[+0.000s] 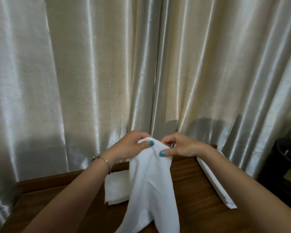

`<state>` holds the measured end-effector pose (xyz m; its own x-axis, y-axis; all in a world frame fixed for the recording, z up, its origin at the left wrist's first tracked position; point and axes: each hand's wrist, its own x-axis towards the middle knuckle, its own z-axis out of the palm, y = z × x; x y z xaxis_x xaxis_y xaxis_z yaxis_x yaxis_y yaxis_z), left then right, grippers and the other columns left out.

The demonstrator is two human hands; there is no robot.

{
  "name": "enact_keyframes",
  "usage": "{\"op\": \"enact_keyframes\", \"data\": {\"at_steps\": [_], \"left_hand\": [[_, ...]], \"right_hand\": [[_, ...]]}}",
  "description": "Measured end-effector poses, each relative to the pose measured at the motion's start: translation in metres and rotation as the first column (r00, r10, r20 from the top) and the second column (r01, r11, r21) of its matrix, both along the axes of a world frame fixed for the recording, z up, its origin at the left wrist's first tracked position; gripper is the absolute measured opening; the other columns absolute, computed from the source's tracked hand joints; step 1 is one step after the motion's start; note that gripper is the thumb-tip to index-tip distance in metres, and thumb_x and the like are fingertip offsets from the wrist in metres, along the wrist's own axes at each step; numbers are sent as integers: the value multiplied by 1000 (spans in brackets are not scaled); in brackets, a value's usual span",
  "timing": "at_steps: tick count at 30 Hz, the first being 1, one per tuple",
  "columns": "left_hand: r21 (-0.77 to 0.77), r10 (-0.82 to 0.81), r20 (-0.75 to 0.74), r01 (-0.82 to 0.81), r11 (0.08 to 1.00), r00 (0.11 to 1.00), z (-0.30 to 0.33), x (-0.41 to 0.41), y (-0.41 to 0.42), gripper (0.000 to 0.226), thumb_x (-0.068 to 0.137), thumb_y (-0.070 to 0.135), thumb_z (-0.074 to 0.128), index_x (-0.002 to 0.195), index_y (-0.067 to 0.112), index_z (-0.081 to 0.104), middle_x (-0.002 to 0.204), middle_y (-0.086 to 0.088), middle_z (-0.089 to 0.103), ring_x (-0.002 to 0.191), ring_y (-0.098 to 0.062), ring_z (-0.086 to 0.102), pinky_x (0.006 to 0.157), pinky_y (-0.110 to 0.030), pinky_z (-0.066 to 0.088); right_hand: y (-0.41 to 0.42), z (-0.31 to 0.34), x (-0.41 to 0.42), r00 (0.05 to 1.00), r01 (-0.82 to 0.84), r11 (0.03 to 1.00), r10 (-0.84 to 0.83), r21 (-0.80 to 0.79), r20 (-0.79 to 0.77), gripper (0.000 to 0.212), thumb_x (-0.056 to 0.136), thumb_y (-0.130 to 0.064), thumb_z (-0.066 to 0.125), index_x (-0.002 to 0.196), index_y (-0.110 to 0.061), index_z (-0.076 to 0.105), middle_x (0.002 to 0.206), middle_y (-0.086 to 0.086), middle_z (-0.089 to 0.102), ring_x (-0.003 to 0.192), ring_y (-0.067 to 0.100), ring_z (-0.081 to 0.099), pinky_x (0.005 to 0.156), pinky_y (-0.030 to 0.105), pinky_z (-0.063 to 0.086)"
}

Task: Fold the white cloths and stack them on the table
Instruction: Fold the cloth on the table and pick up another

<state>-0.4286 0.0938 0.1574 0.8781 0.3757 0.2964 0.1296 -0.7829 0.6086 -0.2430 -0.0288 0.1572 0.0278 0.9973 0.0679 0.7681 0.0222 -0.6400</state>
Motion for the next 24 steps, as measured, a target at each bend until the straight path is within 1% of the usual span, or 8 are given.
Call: {"op": "enact_keyframes", "data": {"at_steps": [2, 4, 10, 14, 16, 18, 20, 24], "left_hand": [[-52, -1, -4, 1, 999, 1000, -3, -7, 5, 12, 90, 26, 61, 83, 19, 67, 73, 10, 62, 67, 2, 55, 63, -17, 41], [-109, -10, -29, 6, 994, 1000, -15, -11, 10, 12, 87, 28, 65, 85, 17, 68, 76, 7, 64, 69, -2, 56, 64, -21, 42], [-235, 64, -146, -97, 967, 987, -59, -19, 25, 50, 74, 52, 63, 92, 5, 65, 87, -16, 69, 72, -14, 60, 65, -29, 45], [-253, 184, -115, -208, 945, 976, -73, -29, 40, 23, 88, 26, 65, 71, 11, 60, 66, -3, 56, 55, -4, 52, 51, -11, 36], [-191, 258, -97, -272, 943, 961, -74, -38, 55, 24, 86, 22, 67, 71, 4, 62, 65, -3, 52, 55, -5, 46, 48, -13, 32], [-130, 309, -115, -322, 938, 944, -72, -53, 72, 25, 83, 23, 70, 66, 7, 61, 60, 0, 50, 49, -1, 44, 47, -14, 31], [-83, 362, -151, -377, 922, 920, -71, -70, 87, 30, 82, 25, 72, 58, 16, 56, 57, 3, 49, 47, -3, 42, 47, -16, 29], [20, 482, -106, -482, 876, 870, -67, -108, 109, 33, 83, 21, 71, 53, 25, 56, 54, 4, 52, 53, -10, 46, 50, -19, 32]], "right_hand": [[2, -2, 4, 1000, -2, 999, 1, -33, -15, 11, 81, -35, 74, 81, -26, 68, 79, -11, 64, 77, 6, 57, 75, 29, 46], [5, -1, 4, 990, -26, 1000, 26, 7, -138, 15, 84, -25, 72, 73, -26, 63, 68, -15, 60, 68, 3, 54, 65, 22, 43], [14, 13, -2, 916, 121, 942, 16, 313, -400, 15, 77, -27, 66, 74, -14, 61, 61, -14, 56, 59, 2, 51, 55, 16, 39], [11, 25, 11, 892, 326, 826, -108, 460, -438, 17, 87, -25, 67, 73, -20, 58, 61, -20, 54, 59, -5, 48, 56, 11, 37], [8, 27, 25, 902, 397, 760, -218, 514, -374, 19, 88, -33, 63, 71, -26, 55, 68, -17, 53, 63, -6, 47, 60, 12, 36], [6, 25, 44, 877, 470, 724, -450, 506, -170, 19, 88, -45, 55, 75, -30, 55, 82, -12, 50, 75, 0, 49, 70, 23, 37], [1, 22, 61, 732, 563, 691, -671, 454, 113, 23, 93, -51, 46, 89, -31, 57, 95, -9, 48, 82, 14, 52, 69, 32, 37], [-9, 10, 77, 562, 564, 676, -735, 475, 379, 37, 94, -57, 36, 88, -26, 54, 83, -4, 57, 79, 25, 57, 58, 32, 32]]}}
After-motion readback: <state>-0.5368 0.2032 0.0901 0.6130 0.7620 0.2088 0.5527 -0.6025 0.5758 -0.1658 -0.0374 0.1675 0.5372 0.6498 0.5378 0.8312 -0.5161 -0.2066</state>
